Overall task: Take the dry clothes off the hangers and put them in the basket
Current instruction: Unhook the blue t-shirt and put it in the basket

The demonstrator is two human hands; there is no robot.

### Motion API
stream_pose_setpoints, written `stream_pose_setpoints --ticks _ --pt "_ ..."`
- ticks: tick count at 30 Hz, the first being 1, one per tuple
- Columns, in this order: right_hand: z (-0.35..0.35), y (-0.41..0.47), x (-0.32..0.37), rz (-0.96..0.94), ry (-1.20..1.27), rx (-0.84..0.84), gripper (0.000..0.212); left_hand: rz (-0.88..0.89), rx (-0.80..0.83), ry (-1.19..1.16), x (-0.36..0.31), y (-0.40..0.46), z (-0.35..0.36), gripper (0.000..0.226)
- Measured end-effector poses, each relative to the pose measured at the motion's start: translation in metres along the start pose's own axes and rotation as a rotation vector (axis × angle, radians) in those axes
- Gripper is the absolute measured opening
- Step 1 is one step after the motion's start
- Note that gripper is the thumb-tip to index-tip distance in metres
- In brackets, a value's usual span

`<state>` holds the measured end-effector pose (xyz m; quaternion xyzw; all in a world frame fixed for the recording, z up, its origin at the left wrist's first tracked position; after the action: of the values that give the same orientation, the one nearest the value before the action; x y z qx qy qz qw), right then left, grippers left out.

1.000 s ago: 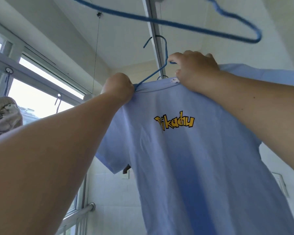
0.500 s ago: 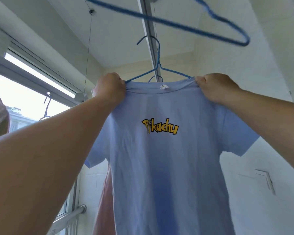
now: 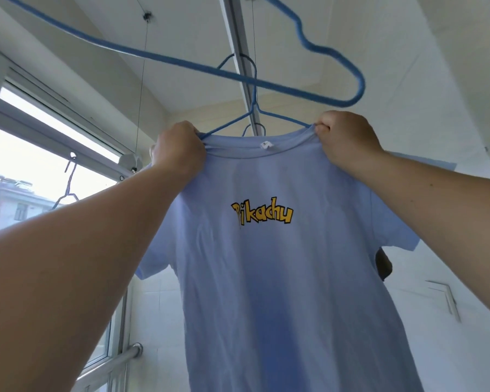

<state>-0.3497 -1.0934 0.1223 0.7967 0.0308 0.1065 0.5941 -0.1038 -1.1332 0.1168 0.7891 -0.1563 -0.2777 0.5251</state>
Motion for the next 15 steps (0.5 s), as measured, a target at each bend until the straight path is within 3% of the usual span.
stream_pose_setpoints --ticks 7,11,15 --pt "0.007 -0.007 -0.012 0.106 0.026 -0.050 0.022 0.119 -0.077 0.099 -0.011 -0.003 -0.001 0.023" --pt "0.012 -0.019 -0.028 0.205 0.026 -0.047 0.024 0.208 -0.119 0.195 -0.022 -0.003 0.002 0.037" --pt "0.014 -0.026 -0.042 0.302 0.023 0.001 0.023 0.220 -0.154 0.260 -0.039 -0.002 0.003 0.035"
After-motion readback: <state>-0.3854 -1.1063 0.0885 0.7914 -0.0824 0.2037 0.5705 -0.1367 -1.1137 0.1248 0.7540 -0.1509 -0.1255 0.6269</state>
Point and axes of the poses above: each hand's wrist, its own y-axis towards the middle knuckle, its own z-axis out of the palm, x = y × z, the point moved 4 cm from there along y, towards the middle knuckle, and after that the axes turned 9 degrees about x, right-handed, at the moved point
